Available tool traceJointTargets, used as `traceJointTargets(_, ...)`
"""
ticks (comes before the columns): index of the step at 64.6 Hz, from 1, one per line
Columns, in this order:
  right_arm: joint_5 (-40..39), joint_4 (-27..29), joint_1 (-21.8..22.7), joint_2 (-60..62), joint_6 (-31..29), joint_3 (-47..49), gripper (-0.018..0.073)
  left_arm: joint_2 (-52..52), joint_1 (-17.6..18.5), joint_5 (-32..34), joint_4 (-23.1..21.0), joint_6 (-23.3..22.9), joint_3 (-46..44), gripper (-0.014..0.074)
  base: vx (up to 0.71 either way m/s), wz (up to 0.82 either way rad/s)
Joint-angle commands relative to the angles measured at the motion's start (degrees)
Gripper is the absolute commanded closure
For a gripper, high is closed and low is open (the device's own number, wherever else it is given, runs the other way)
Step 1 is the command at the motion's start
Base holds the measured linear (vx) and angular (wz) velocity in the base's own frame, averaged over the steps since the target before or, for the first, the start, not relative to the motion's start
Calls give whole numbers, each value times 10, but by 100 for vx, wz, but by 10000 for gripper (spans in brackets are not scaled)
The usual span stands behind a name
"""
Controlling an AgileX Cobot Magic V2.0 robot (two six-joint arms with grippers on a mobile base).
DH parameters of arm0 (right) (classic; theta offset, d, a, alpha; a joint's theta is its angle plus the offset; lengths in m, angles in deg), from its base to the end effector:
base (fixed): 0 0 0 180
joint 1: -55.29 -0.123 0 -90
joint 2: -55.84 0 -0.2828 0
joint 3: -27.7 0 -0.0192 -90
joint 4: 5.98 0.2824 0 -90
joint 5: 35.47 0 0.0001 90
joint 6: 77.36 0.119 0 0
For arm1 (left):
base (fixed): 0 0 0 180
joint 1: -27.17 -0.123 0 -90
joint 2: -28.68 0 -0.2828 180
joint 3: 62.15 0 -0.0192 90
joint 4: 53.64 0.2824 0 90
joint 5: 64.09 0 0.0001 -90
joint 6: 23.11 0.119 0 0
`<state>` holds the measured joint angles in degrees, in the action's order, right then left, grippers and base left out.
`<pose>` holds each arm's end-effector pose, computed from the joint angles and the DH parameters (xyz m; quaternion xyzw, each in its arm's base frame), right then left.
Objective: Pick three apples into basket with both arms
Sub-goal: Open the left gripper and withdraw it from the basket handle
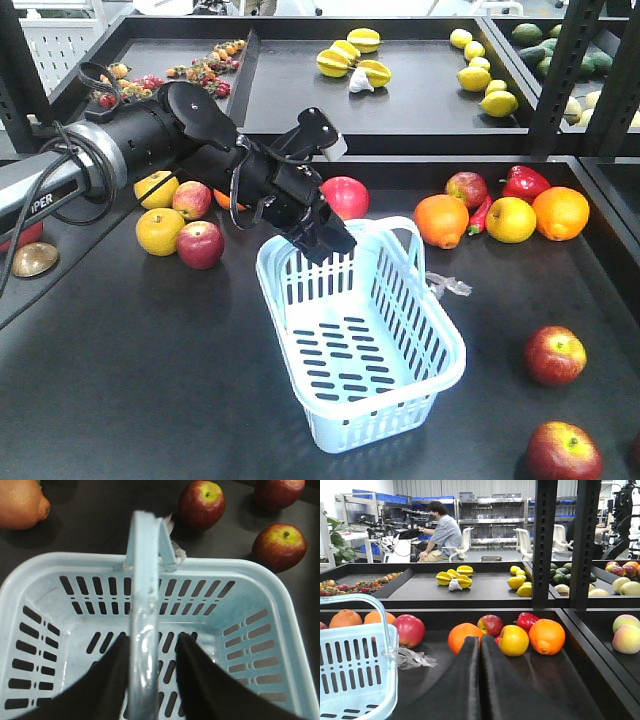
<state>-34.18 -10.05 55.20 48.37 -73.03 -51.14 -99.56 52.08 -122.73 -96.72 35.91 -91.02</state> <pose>0.1191 0.0000 0.2020 0.0016 0.6921 0.0017 0.7218 0.4294 -0.2760 0.2347 0.5156 0.7644 -0.2770 0.2706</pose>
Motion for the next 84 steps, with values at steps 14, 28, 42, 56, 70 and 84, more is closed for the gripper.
traceJointTargets(14, -41, -1, 0, -10, -5, -2, 568, 64, 1, -1, -37, -18, -19, 96, 0, 0)
traceJointTargets(28, -41, -1, 0, -10, -5, -2, 568, 133, -1, -53, 4, -95, -20, 140, 0, 0)
traceJointTargets(42, -41, -1, 0, -10, -5, -2, 568, 228, -1, -130, 140, -190, 2, 448, 0, 0)
traceJointTargets(56, -41, -1, 0, -10, -5, -2, 568, 369, -1, -117, 144, -196, 110, 604, 0, 0)
traceJointTargets(70, -41, -1, 0, -10, -5, -2, 568, 578, -1, 52, 142, -219, 353, 604, 0, 0)
traceJointTargets(84, -41, -1, 0, -10, -5, -2, 568, 803, -1, 290, 142, -307, 632, 604, 0, 0)
